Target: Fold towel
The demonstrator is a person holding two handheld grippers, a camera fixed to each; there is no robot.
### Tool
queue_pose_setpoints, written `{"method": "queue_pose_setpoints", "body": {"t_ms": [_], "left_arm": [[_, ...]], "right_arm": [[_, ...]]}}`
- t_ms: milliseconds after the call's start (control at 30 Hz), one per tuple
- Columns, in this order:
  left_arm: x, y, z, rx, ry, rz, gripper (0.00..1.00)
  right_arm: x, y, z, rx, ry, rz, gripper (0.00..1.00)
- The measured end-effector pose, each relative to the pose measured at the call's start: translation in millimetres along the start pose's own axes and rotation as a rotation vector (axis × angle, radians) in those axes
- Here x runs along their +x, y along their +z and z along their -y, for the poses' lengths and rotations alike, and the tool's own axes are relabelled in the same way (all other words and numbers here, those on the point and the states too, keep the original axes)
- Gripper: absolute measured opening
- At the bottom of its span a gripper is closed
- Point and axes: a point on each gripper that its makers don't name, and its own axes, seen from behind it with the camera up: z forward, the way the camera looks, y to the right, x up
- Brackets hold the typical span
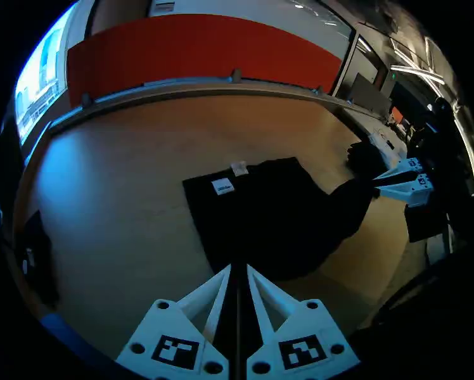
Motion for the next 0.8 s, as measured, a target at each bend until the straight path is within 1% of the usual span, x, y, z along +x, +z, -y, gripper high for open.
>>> {"method": "queue_pose_setpoints", "body": {"t_ms": [200,300,500,733,800], "left_arm": [[21.9,16.6,11.4,0.002,-0.002,-0.024,0.02],[27.5,21.7,15.0,0.004,0.002,-0.025,0.02],[32.5,18.6,10.5,-0.01,0.015,-0.044,0.02],[23.9,16.5,11.6,0.0,0.016,-0.028,0.02],[21.1,16.1,11.8,0.003,0.021,-0.021,0.06]], "right_arm": [[6.1,16.9,-18.9,-0.013,0.016,0.008,0.12],[5.6,23.2,-23.1,-0.012,0.021,0.016,0.12],[2.0,25.2,-20.6,-0.006,0.014,0.022,0.12],[-0.2,23.5,-20.5,-0.005,0.015,0.026,0.12],[-0.7,23.3,-20.7,-0.005,0.013,0.027,0.12]]}}
